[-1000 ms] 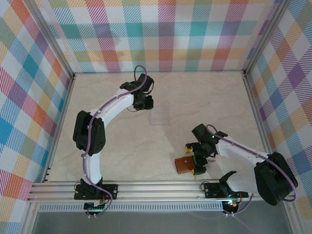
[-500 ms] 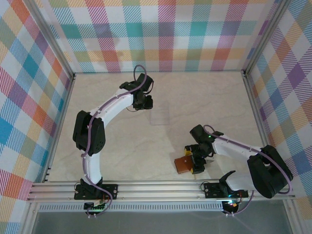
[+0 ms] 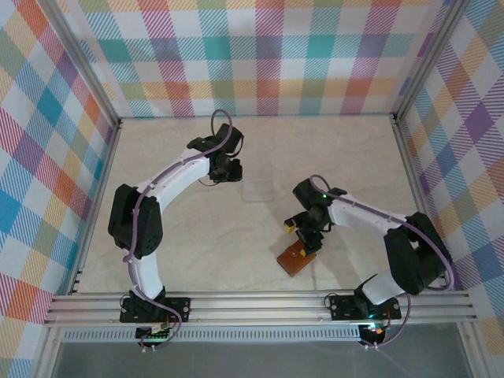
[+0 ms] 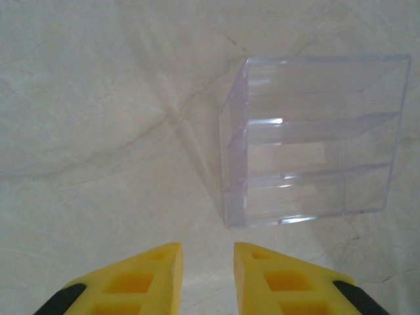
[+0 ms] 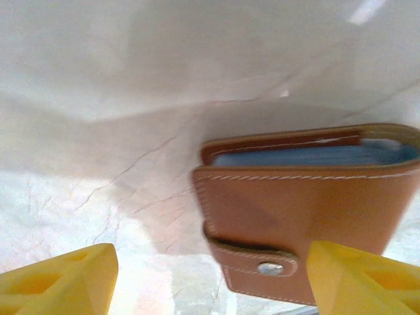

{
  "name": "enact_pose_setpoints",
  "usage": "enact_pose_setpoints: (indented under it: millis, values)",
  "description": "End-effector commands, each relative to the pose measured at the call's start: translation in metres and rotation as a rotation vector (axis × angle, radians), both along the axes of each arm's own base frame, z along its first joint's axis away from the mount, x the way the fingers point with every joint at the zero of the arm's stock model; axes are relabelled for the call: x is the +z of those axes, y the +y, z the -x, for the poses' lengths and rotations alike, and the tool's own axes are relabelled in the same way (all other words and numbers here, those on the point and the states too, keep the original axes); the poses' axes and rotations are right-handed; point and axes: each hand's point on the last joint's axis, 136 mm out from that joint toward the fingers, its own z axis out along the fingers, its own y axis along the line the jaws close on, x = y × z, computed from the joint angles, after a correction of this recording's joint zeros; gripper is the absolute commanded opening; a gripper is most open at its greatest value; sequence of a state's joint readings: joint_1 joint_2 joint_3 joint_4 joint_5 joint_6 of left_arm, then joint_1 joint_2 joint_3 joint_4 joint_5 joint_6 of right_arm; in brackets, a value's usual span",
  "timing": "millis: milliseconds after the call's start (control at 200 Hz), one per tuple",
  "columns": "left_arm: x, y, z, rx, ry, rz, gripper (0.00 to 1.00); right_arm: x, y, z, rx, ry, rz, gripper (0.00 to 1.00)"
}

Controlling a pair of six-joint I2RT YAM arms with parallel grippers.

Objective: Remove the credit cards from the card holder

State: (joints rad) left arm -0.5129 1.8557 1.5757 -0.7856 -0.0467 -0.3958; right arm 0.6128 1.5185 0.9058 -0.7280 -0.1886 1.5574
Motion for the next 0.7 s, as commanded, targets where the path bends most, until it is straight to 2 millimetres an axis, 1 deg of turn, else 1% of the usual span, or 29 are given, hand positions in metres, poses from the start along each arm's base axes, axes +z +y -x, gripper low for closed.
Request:
enact_pose_setpoints:
  millis: [0, 70, 140, 245, 335, 430, 520, 695]
  values:
    - [0.006, 0.019, 0.010, 0.010, -0.011, -0.025, 0.27, 0.007, 0.003, -0.004, 0.192, -0.020, 0.042, 0.75]
    - [0.003, 0.022, 0.016, 0.011, -0.004, -0.030, 0.27, 0.009, 0.002, -0.001, 0.245, -0.016, 0.056, 0.78]
    - [0.000, 0.025, 0.022, 0.012, 0.002, -0.034, 0.28, 0.010, -0.007, 0.007, 0.262, -0.007, 0.090, 0.82]
    - [-0.004, 0.027, 0.026, 0.015, 0.008, -0.033, 0.28, 0.006, -0.020, 0.021, 0.240, 0.011, 0.104, 0.86]
    - [-0.006, 0.025, 0.026, 0.016, 0.016, -0.021, 0.28, 0.002, -0.025, 0.031, 0.220, 0.019, 0.099, 0.87]
    - [-0.007, 0.022, 0.025, 0.016, 0.019, -0.005, 0.28, -0.002, -0.026, 0.036, 0.202, 0.024, 0.091, 0.89]
    - [-0.006, 0.018, 0.023, 0.014, 0.021, 0.006, 0.28, -0.009, -0.022, 0.037, 0.186, 0.033, 0.068, 0.92]
    - [-0.004, 0.017, 0.022, 0.004, 0.026, 0.006, 0.28, -0.022, -0.016, 0.039, 0.163, 0.064, 0.043, 0.93]
